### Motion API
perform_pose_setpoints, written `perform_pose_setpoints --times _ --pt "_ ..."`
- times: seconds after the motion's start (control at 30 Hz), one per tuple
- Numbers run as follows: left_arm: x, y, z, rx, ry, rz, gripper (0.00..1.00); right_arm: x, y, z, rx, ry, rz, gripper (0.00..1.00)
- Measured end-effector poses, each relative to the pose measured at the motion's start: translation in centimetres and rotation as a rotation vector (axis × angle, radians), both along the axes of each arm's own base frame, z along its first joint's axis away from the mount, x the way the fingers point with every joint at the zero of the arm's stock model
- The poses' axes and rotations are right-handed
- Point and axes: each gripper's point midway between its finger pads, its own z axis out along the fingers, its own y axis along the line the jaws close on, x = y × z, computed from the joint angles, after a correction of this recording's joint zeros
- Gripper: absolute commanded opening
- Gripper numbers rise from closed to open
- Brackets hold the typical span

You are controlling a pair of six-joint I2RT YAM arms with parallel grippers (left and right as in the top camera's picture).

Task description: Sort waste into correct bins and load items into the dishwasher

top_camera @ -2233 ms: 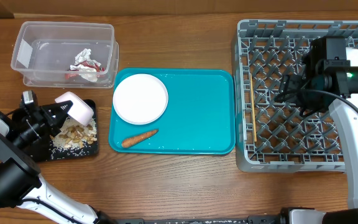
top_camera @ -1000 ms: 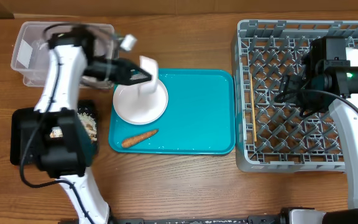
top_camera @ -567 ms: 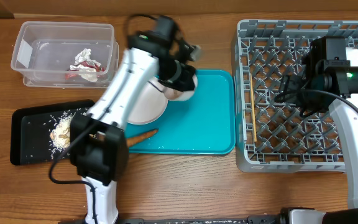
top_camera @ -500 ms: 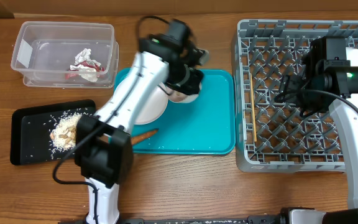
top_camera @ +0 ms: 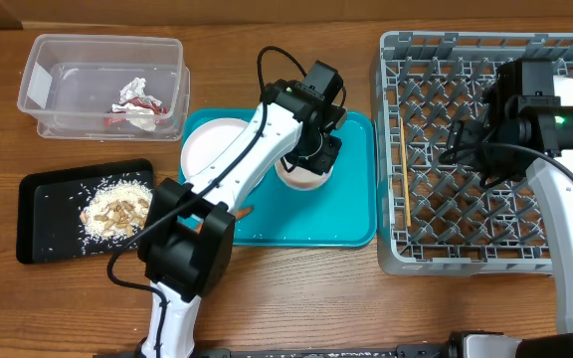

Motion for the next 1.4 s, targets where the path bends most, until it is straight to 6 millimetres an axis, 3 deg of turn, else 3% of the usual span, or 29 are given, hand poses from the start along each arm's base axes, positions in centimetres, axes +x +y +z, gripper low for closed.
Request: perform_pose_setpoints --times 0.23,0.37,0.6,0.7,0.83,0.93,1.03,1.2,1.4 --pt "-1.5 1.3 -0.3 0.044 0.074 0.024 0.43 0.0 0.0 0.0 0.000 0.001 0.000 0.76" --pt "-1.4 3.2 0.9 0.052 0.098 0.090 0.43 0.2 0.1 0.1 0.005 -0.008 0.002 0.78" --pt "0.7 12.6 10.9 -0.028 -0.056 0.350 0.46 2.4 2.8 1.2 0.128 -0.114 0.097 0.78" --pt "0.1 16.6 15.2 -0.048 -0.143 0.443 0.47 3.8 5.7 2.2 0.189 -0.190 0.195 0.80" --pt "-1.5 20.4 18.8 -0.057 -0.214 0.536 0.50 4.8 10.8 3.4 0.231 -0.268 0.348 0.80" --pt "-2.4 22.5 20.0 -0.055 -0.238 0.593 0.54 4.8 14.2 3.0 0.239 -0.276 0.435 0.80" --pt "-2.8 23.8 20.4 -0.049 -0.244 0.627 0.54 4.7 16.4 1.3 0.236 -0.230 0.486 0.80" --pt "-3.0 24.1 20.3 -0.046 -0.238 0.637 0.55 4.6 18.3 -2.5 0.226 -0.128 0.521 0.79" --pt "-3.0 24.1 20.3 -0.046 -0.238 0.637 0.57 5.8 18.6 -5.0 0.216 -0.087 0.481 0.78"
